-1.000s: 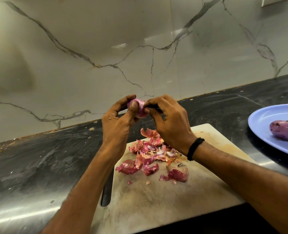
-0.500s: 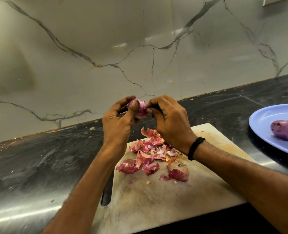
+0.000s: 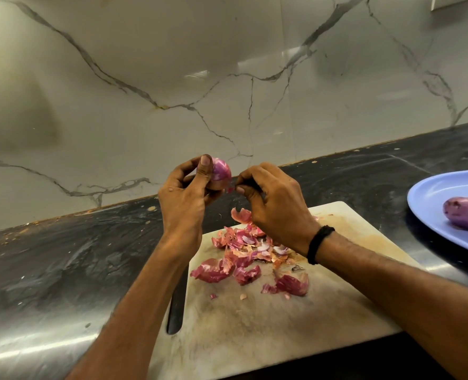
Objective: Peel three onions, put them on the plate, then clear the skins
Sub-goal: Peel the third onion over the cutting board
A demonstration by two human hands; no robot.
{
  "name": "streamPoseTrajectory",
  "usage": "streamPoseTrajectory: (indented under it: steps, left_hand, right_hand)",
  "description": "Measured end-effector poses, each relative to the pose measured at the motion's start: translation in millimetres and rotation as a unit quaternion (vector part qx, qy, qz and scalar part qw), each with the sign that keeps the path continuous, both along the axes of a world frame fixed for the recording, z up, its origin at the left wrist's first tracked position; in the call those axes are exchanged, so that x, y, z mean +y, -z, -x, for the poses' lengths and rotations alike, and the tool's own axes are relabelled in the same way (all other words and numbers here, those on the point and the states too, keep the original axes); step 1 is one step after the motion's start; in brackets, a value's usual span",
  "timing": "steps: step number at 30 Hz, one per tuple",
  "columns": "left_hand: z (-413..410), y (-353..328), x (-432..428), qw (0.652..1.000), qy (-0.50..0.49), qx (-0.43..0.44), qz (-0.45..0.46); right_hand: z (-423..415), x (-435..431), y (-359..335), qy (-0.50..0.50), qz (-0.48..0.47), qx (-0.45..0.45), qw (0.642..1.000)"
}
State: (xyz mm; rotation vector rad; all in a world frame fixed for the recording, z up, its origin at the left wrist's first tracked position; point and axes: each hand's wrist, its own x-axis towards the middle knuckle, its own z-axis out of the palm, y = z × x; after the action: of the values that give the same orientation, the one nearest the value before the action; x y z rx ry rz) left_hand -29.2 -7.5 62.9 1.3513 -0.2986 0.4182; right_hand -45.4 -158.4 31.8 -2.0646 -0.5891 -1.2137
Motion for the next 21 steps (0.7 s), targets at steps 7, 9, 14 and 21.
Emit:
streamPoseTrajectory:
  steps: [7, 9, 14, 21]
  left_hand:
    - [-0.6, -1.3, -0.9, 1.0, -0.001, 0.024, 0.015]
    - [-0.5, -1.1, -1.0, 0.999, -0.001, 0.03, 0.014]
    - [0.0, -0.6, -1.0, 0.999, 0.005, 0.037, -0.004]
    - [4.5, -2.0, -3.0, 0.998, 0.024, 0.054, -0.019]
  right_hand:
    - [-1.2, -2.9, 0.1, 0.037, -0.012, 0.048, 0.998]
    - [-1.4, -3.0, 0.0, 0.038, -0.013, 0.046, 0.998]
    - [-1.4, -1.8, -0.8, 0.028, -0.012, 0.029, 0.999]
    - [-2.2, 1.3, -3.3, -0.006, -0.019, 0.002, 1.0]
